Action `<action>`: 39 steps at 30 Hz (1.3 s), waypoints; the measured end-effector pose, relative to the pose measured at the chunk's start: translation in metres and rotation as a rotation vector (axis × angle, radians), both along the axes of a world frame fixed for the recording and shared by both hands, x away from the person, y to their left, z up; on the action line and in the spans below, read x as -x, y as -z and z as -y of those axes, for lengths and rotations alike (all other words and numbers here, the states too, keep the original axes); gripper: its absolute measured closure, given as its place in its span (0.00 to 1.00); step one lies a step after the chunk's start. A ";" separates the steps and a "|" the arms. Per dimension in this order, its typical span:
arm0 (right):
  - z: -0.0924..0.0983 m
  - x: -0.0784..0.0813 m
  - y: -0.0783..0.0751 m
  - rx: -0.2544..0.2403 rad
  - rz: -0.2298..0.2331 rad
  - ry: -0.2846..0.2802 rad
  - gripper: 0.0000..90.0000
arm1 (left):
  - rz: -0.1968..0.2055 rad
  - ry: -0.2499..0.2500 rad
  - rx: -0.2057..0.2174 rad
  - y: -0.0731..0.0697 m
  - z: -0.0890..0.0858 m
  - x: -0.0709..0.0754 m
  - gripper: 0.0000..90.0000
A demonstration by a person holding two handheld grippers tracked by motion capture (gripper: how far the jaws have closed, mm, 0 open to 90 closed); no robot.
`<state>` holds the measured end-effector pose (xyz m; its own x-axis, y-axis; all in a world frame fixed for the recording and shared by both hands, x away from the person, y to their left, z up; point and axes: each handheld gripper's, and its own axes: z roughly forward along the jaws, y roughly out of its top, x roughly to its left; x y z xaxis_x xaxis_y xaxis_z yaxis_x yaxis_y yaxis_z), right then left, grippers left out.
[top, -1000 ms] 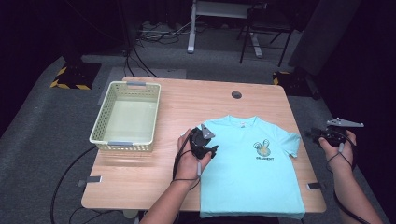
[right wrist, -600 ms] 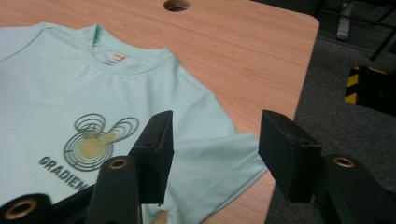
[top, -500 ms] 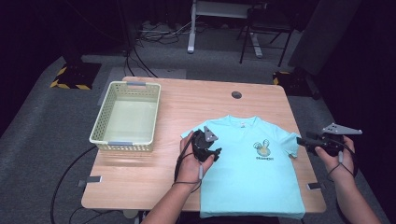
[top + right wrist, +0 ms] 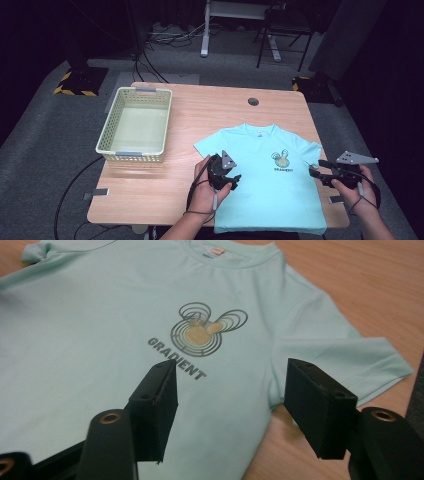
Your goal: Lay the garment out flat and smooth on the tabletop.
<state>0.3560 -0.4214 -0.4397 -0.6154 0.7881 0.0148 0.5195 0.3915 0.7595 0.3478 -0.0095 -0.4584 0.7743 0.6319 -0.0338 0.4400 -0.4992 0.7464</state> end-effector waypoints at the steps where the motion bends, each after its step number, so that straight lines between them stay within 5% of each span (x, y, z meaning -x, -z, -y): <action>1: 0.000 0.003 0.002 0.001 -0.003 -0.005 0.42 | -0.006 0.002 0.002 0.002 0.000 0.003 0.43; 13: -0.007 0.027 0.030 0.024 -0.043 -0.063 0.38 | -0.053 0.033 -0.014 0.024 0.005 0.021 0.43; 24: -0.018 0.023 0.055 0.042 -0.064 -0.104 0.34 | -0.069 0.027 -0.032 0.039 0.011 0.019 0.41; 29: -0.019 0.021 0.059 0.056 -0.046 -0.104 0.32 | -0.015 0.029 -0.052 0.042 0.010 0.019 0.43; 39: -0.023 0.003 0.060 0.060 -0.044 -0.101 0.28 | 0.001 0.010 -0.031 0.044 0.005 0.008 0.43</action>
